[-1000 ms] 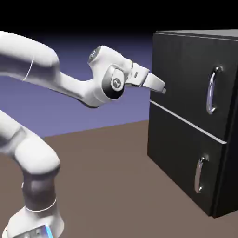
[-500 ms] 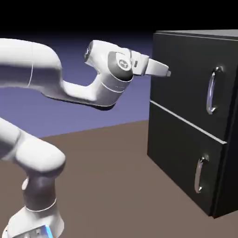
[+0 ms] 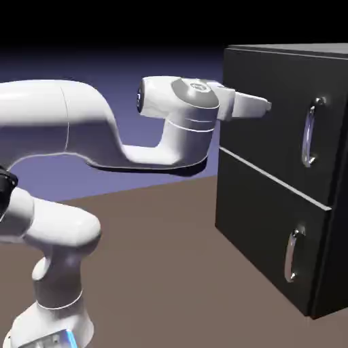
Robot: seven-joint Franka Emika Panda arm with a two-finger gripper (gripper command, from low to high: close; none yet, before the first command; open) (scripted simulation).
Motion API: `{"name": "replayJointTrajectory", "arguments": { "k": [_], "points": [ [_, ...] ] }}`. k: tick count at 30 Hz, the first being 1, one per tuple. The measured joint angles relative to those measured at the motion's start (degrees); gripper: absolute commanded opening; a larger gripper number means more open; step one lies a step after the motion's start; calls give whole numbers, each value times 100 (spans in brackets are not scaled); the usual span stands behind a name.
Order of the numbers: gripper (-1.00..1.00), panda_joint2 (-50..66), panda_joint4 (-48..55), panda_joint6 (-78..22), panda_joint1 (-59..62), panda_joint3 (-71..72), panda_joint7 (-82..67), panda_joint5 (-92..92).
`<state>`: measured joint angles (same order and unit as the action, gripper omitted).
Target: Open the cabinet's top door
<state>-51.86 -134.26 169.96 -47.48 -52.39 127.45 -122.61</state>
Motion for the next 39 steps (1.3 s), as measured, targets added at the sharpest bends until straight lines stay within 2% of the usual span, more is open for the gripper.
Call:
{"name": "replayJointTrajectory", "arguments": {
  "k": [15,17,21,22,24,39],
  "points": [
    [100,-585,815,-123,-1426,-1597,2591,-3738],
    [100,-596,830,-126,-1452,-1625,2637,-3804],
    [100,-428,1477,-195,-2282,-2092,2631,-3855],
    [-100,-389,1629,-211,-2478,-2201,2629,-3868],
    [-100,-389,1629,-211,-2478,-2202,2629,-3868],
    [-100,-591,-1243,-2026,636,213,2468,-2348]
  ]
}}
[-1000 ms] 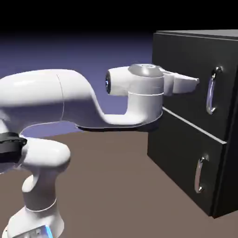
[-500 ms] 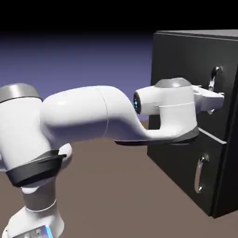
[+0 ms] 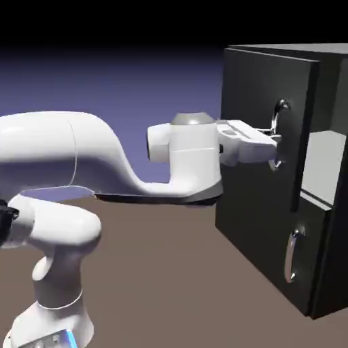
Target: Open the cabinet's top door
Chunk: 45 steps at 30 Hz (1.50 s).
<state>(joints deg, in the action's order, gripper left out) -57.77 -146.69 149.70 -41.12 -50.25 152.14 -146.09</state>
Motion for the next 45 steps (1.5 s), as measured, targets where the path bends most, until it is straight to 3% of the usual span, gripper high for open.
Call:
{"name": "replayJointTrajectory", "arguments": {
  "k": [11,23,34,45],
  "points": [
    [-100,-1086,-1770,-1410,1587,2283,-653,2282],
    [-100,-2011,-2562,-3044,1673,4774,-1203,5111],
    [-100,-1660,-2253,-4714,1330,7058,-1150,7449],
    [-100,-281,-789,-6591,2012,9341,-723,9438]
  ]
}}
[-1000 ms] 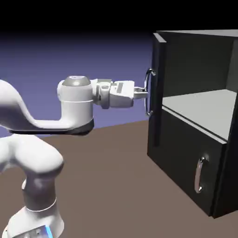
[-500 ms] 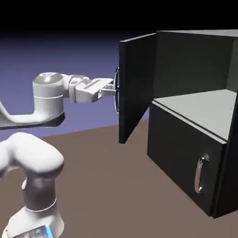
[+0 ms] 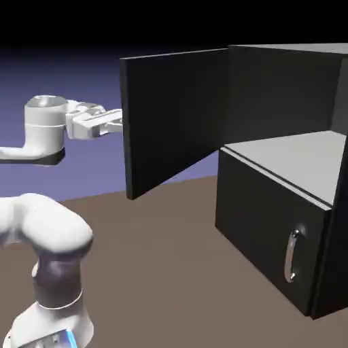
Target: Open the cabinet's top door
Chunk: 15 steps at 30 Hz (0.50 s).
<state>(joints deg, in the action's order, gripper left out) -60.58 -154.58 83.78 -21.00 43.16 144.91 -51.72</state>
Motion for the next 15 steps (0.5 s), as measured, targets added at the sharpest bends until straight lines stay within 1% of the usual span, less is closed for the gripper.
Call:
{"name": "replayJointTrajectory", "arguments": {
  "k": [8,15],
  "points": [
    [-100,926,1625,-1344,1453,1636,258,938],
    [-100,1258,2957,-2254,2906,2883,300,1413]
  ]
}}
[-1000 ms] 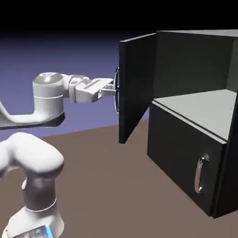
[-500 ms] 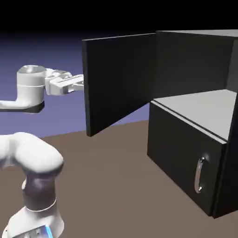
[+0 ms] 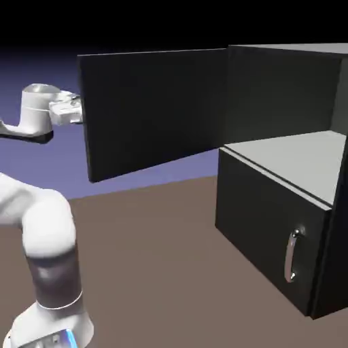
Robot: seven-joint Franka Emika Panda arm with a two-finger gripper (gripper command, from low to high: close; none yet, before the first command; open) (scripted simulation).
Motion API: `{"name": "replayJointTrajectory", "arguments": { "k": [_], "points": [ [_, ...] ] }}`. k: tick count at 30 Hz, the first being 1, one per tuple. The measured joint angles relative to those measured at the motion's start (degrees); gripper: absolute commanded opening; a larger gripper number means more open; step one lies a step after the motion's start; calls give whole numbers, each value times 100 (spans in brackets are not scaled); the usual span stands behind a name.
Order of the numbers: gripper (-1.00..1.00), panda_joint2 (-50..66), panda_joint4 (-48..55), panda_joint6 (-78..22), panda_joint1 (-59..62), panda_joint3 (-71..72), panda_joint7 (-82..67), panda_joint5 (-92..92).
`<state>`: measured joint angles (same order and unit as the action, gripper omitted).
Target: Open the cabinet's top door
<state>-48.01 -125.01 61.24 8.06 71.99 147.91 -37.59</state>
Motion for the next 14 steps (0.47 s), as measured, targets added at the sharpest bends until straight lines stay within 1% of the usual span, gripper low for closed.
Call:
{"name": "replayJointTrajectory", "arguments": {
  "k": [6,14],
  "points": [
    [-100,-90,1082,-621,1245,896,-154,311],
    [-100,-582,2676,-1454,2883,1804,-618,631]
  ]
}}
